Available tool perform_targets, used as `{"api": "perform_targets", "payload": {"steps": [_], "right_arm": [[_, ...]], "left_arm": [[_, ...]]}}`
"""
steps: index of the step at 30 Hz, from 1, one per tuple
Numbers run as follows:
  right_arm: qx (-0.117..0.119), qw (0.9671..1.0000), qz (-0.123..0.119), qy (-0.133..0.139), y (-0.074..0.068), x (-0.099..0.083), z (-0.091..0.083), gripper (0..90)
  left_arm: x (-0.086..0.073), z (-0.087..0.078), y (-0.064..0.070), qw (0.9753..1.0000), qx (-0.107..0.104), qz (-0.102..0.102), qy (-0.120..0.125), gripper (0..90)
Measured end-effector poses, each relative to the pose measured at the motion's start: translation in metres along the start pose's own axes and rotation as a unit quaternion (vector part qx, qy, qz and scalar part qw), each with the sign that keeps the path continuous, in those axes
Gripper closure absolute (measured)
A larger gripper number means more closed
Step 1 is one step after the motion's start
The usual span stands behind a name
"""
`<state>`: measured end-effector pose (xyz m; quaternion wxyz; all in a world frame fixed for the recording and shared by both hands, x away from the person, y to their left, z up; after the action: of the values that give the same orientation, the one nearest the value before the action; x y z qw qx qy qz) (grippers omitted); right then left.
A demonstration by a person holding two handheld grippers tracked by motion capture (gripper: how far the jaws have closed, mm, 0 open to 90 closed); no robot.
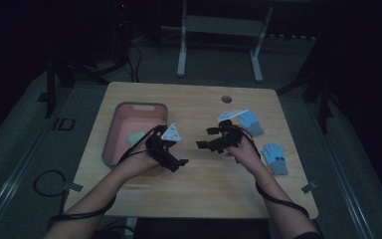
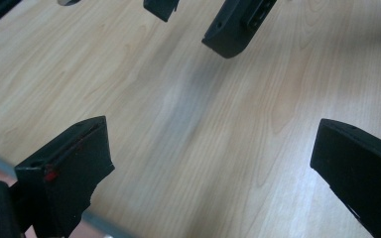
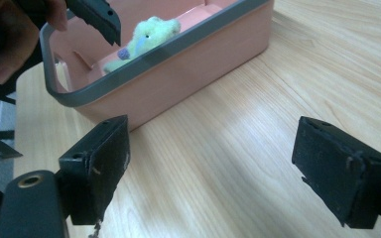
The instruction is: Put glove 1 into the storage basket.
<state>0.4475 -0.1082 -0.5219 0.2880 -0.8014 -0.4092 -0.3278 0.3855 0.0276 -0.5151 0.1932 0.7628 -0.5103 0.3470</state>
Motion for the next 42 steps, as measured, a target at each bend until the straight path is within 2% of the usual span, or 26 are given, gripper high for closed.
{"api": "perform_targets", "payload": {"steps": [2, 5, 8, 11, 13, 15, 16, 18, 22, 28, 32, 36, 42], "right_arm": [[-0.001, 1.0000, 0.003, 0.004, 0.002, -0.003, -0.006, 13.9], [-0.021, 0.9998, -0.002, 0.006, 0.006, -0.009, -0.012, 13.7], [-0.025, 0.9997, 0.003, 0.006, 0.006, -0.014, -0.018, 13.3], [-0.033, 0.9994, -0.007, 0.003, 0.008, -0.022, -0.023, 13.1], [-0.040, 0.9992, -0.009, 0.001, 0.011, -0.027, -0.027, 14.2], [-0.044, 0.9990, -0.006, 0.003, 0.014, -0.031, -0.031, 20.8], [-0.044, 0.9990, -0.006, 0.003, 0.014, -0.031, -0.031, 20.8], [-0.049, 0.9988, -0.001, 0.004, 0.020, -0.038, -0.038, 23.7], [-0.059, 0.9983, 0.004, 0.003, 0.027, -0.047, -0.045, 24.6], [-0.069, 0.9976, 0.001, -0.001, 0.034, -0.062, -0.053, 30.8], [-0.083, 0.9966, 0.000, 0.000, 0.038, -0.069, -0.058, 33.7], [-0.096, 0.9954, 0.002, 0.003, 0.044, -0.076, -0.064, 35.3], [-0.111, 0.9936, 0.018, 0.006, 0.055, -0.085, -0.077, 39.9]], "left_arm": [[0.003, 0.004, 0.005, 0.9999, -0.010, -0.003, 0.004, 2.7], [0.007, 0.010, 0.010, 1.0000, -0.005, 0.003, 0.004, 2.7], [0.010, 0.014, 0.016, 0.9999, -0.009, 0.006, 0.003, 2.7], [0.013, 0.018, 0.023, 0.9999, -0.013, 0.006, 0.007, 2.6], [0.015, 0.022, 0.028, 0.9998, -0.018, 0.009, 0.007, 2.7], [0.015, 0.025, 0.032, 0.9997, -0.020, 0.013, 0.005, 2.7], [0.015, 0.025, 0.032, 0.9997, -0.020, 0.013, 0.005, 2.7], [0.015, 0.031, 0.039, 0.9993, -0.032, 0.018, 0.005, 2.7], [0.013, 0.040, 0.047, 0.9988, -0.044, 0.021, 0.005, 2.6], [0.006, 0.054, 0.055, 0.9985, -0.047, 0.027, -0.004, 2.7], [0.003, 0.062, 0.059, 0.9985, -0.046, 0.029, -0.002, 2.7], [-0.002, 0.070, 0.063, 0.9984, -0.053, 0.020, 0.004, 2.7], [-0.012, 0.081, 0.066, 0.9987, -0.048, 0.013, 0.009, 2.7]]}}
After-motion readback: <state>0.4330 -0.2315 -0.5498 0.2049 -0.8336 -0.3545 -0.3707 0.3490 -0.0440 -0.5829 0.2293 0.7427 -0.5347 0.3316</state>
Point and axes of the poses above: each handheld gripper's, and its own axes: z roughly forward along the jaws, x roughly out of its top, y roughly to its right, the point moved 8 cm from there along z, roughly forward along the jaws, and after that the axes turned 3 degrees about -x, right-handed, at the moved point
